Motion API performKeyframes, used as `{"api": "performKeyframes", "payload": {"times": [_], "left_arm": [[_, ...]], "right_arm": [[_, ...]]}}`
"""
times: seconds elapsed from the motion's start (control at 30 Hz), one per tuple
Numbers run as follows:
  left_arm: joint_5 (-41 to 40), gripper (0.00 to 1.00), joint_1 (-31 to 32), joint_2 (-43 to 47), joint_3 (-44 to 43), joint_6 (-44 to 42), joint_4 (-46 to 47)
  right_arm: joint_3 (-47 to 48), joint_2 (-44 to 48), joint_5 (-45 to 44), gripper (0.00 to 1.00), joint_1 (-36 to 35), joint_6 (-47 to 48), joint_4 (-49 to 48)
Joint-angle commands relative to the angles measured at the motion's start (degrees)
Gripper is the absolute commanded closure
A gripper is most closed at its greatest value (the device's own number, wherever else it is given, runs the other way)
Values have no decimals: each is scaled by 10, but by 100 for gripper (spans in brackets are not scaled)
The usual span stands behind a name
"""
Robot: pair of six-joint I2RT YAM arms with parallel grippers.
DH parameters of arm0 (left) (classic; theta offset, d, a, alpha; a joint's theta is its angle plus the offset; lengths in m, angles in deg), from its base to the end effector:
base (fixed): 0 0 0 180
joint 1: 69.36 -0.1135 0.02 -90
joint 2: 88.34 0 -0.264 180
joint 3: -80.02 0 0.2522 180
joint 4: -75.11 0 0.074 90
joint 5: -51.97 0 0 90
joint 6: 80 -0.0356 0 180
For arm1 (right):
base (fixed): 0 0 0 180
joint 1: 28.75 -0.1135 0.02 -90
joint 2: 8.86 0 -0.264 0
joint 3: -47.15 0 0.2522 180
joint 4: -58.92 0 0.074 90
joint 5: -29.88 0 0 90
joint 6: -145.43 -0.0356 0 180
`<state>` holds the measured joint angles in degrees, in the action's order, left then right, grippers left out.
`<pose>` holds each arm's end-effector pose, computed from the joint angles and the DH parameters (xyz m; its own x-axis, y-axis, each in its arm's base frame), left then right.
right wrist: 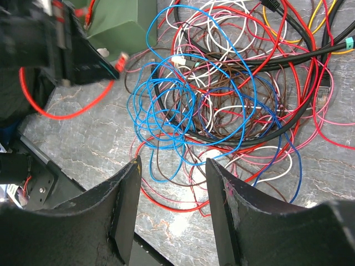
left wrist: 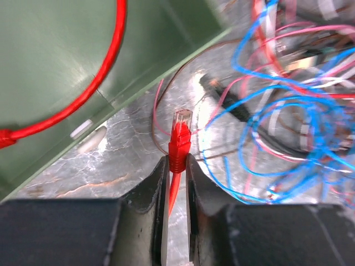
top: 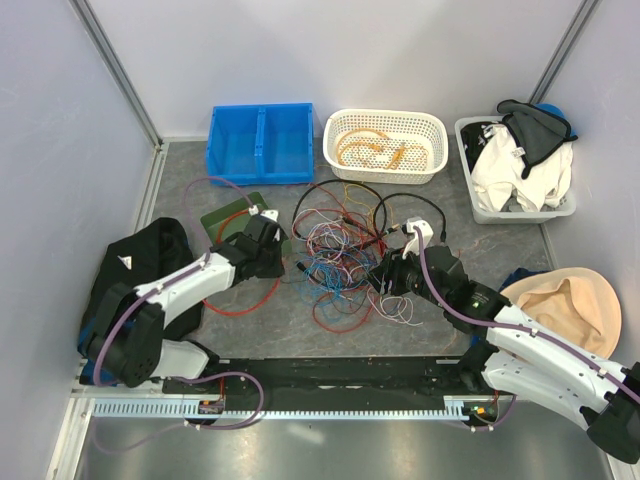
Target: Untangle the cables
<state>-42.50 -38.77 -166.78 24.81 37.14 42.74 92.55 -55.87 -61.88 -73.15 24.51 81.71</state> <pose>0.2258 -0.1303 0.1823 -0.8462 -0.0280 -0.5321 0.0937 0.9752 -0.2005 0.1379 0.1335 0.2543 -0.6023 0.1290 -0.7878 -0.4311 0.7780 0.4571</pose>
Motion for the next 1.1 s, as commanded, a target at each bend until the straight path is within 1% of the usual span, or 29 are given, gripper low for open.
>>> {"api": "performKeyframes", "payload": {"times": [0.0,0.07,0.27,0.4,0.53,0.67,0.77,0.9,1.03,1.07], "left_arm": [[-9,84,0,57,-74,-24,-32],[-8,87,0,71,-96,-36,-56],[-11,94,1,85,-202,-70,-113],[-38,98,0,67,-271,-97,-125],[-51,98,-3,45,-296,-108,-103],[-42,98,-25,36,-282,-88,-48],[-39,98,-43,35,-253,-70,-5],[3,98,-72,38,-199,-32,35],[17,98,-98,50,-156,4,74],[20,98,-112,54,-147,10,98]], "right_arm": [[3,-2,6,43,-1,-7,-23],[3,-2,5,43,0,-8,-23],[-1,2,5,43,-1,-10,-22],[-3,4,6,43,-1,-12,-23],[-4,11,5,43,-1,-10,-19],[-7,21,-1,43,-1,-10,-10],[-11,27,-3,43,-1,-8,-6],[-13,30,-10,43,-1,-5,-1],[-14,29,-11,43,-1,-3,-2],[-14,26,-9,43,-1,-3,-3]]}}
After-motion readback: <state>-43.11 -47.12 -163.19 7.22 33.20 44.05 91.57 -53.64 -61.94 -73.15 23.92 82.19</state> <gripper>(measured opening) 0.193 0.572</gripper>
